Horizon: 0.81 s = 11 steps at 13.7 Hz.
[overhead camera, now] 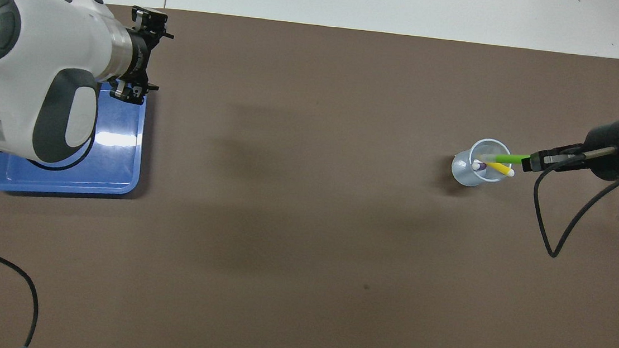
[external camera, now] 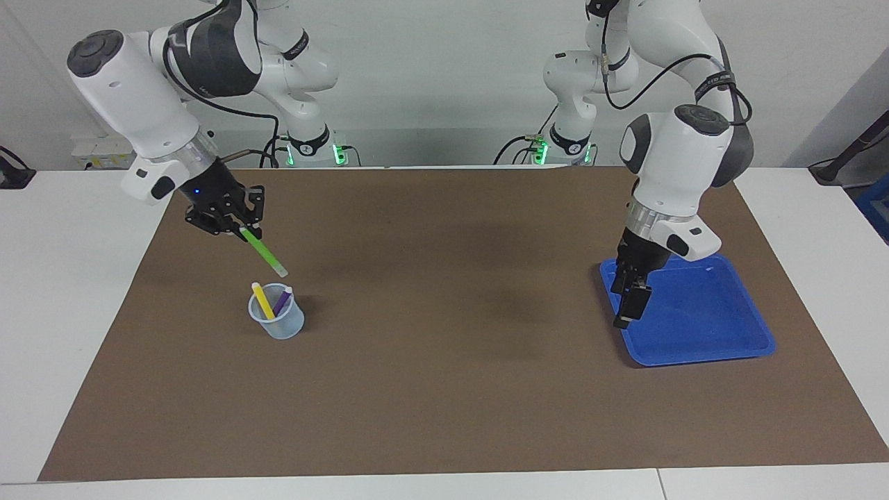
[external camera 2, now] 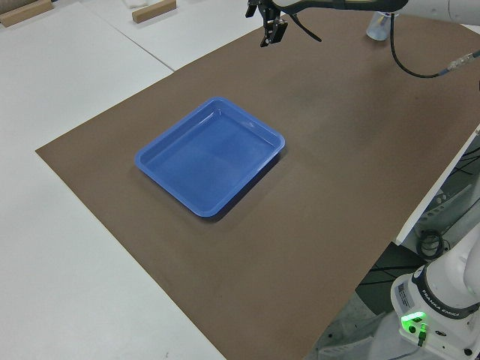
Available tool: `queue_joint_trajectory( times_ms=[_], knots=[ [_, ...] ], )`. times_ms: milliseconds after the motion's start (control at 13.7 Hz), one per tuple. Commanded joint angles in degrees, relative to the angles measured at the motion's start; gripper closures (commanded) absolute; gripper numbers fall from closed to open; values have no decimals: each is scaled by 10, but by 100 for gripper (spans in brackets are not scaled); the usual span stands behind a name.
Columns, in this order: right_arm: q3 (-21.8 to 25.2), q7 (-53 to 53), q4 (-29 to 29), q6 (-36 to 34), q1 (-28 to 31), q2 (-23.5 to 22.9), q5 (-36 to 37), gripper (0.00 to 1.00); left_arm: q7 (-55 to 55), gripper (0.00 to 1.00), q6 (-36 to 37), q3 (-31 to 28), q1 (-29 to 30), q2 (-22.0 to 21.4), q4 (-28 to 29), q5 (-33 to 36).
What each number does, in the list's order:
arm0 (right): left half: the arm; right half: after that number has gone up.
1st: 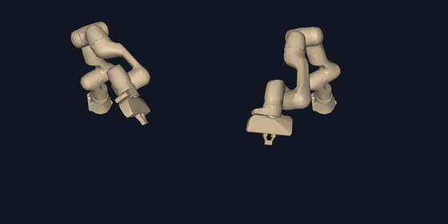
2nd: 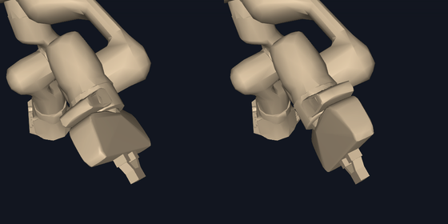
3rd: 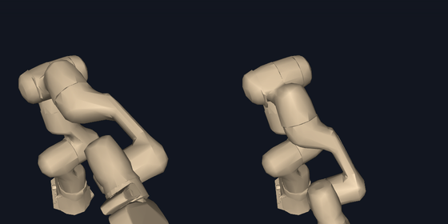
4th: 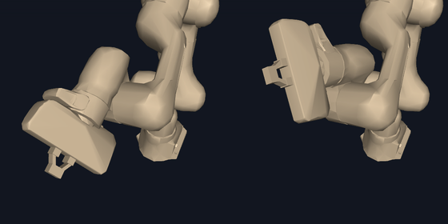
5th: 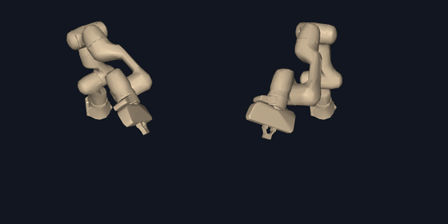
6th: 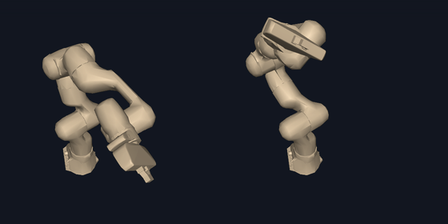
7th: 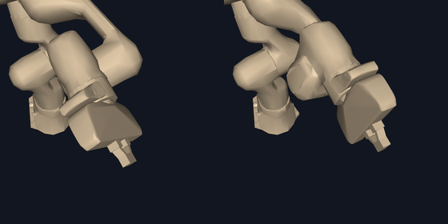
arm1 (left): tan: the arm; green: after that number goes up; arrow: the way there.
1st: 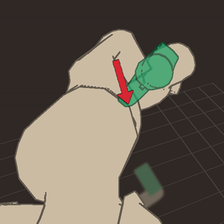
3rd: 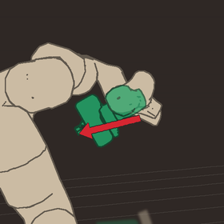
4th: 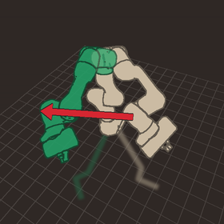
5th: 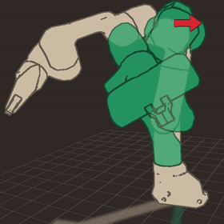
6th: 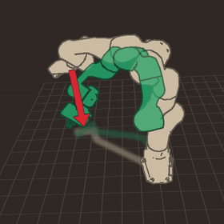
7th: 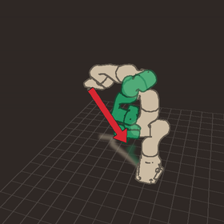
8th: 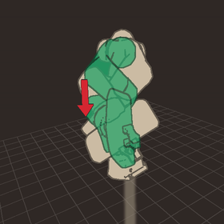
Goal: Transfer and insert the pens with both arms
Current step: 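Insert the green pen into the cup while the left gripper withdraws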
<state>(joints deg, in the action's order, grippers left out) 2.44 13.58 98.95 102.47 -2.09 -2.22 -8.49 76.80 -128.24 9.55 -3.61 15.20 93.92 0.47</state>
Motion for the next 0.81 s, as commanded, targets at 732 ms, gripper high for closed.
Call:
queue_joint_trajectory(
  times_ms=[732],
  knots=[
    [-9, 34, 7, 63, 7, -56, 80, 100, -330, 0, 167, -16, 69, -51, -6, 38]
  ],
)
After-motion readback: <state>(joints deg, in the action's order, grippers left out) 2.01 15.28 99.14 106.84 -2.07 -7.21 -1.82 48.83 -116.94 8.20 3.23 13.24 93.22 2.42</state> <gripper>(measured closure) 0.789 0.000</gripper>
